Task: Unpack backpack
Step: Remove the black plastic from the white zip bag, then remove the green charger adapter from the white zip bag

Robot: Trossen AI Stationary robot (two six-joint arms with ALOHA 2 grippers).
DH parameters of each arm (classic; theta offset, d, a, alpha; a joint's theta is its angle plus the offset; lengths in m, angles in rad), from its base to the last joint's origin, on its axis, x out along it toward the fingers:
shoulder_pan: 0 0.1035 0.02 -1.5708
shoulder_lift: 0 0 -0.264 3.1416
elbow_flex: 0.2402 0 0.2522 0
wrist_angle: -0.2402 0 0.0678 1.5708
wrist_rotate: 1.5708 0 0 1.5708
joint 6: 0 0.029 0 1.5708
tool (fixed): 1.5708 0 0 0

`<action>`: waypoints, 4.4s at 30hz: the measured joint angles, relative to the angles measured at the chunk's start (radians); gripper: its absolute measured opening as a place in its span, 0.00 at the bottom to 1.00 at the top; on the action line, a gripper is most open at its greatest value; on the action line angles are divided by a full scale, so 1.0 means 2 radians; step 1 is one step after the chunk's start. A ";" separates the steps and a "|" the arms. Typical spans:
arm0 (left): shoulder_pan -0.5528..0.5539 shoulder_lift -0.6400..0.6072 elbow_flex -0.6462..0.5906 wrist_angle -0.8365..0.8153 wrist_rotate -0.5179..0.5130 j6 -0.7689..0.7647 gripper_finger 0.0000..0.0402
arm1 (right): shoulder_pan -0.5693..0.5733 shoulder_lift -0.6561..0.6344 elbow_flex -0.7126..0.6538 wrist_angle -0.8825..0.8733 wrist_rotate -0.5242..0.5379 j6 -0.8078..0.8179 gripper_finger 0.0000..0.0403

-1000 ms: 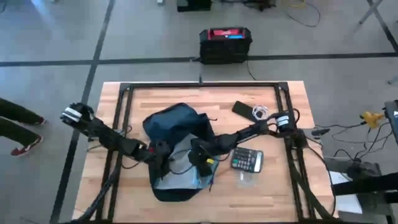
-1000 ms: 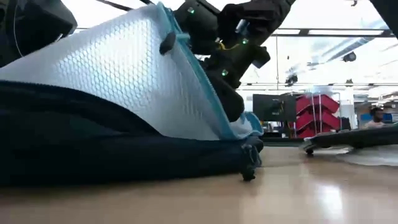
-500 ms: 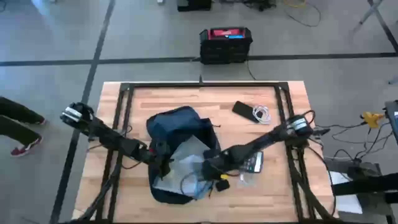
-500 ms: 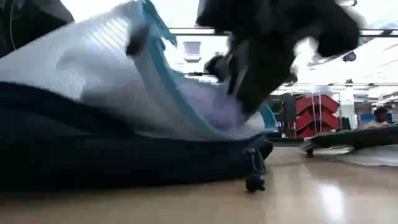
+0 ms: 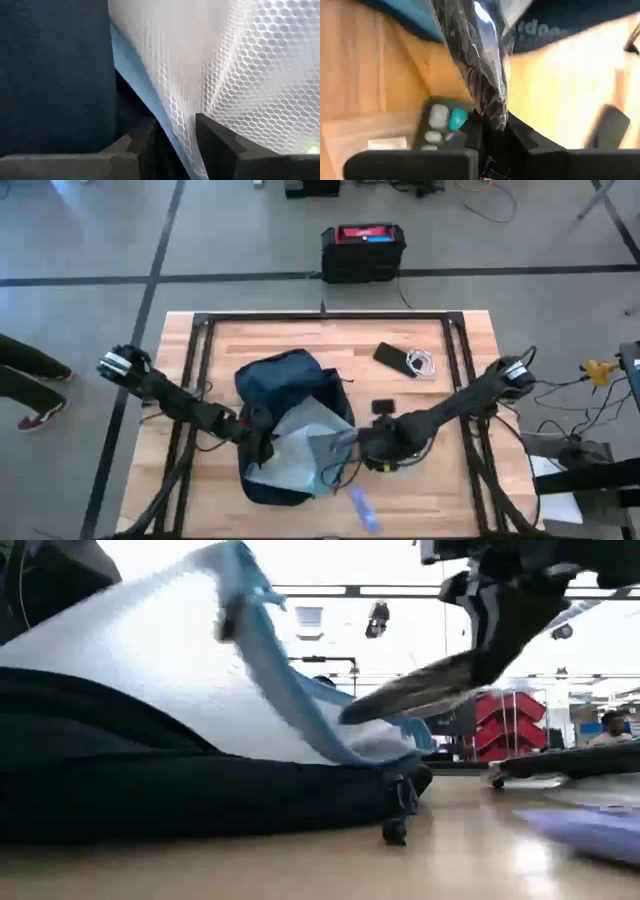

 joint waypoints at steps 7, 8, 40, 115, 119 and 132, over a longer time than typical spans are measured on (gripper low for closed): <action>0.000 0.000 0.000 -0.006 -0.001 0.000 0.30 | 0.039 -0.027 -0.073 -0.015 -0.052 0.102 0.09; 0.000 0.000 0.000 -0.007 -0.001 0.000 0.30 | 0.043 -0.029 -0.084 -0.009 -0.056 0.117 0.09; -0.004 -0.008 0.169 -0.034 0.015 0.256 0.29 | 0.055 -0.018 -0.039 0.270 -0.064 -0.093 0.46; -0.146 0.119 0.269 -0.022 -0.012 0.143 0.29 | 0.043 0.192 0.057 0.403 0.169 -0.212 0.19; -0.146 0.119 0.269 -0.029 -0.012 0.140 0.29 | 0.033 0.192 0.061 0.402 0.164 -0.216 0.02; -0.146 0.100 0.282 -0.097 -0.012 0.121 0.35 | 0.027 0.209 0.075 0.545 -0.007 -0.259 0.26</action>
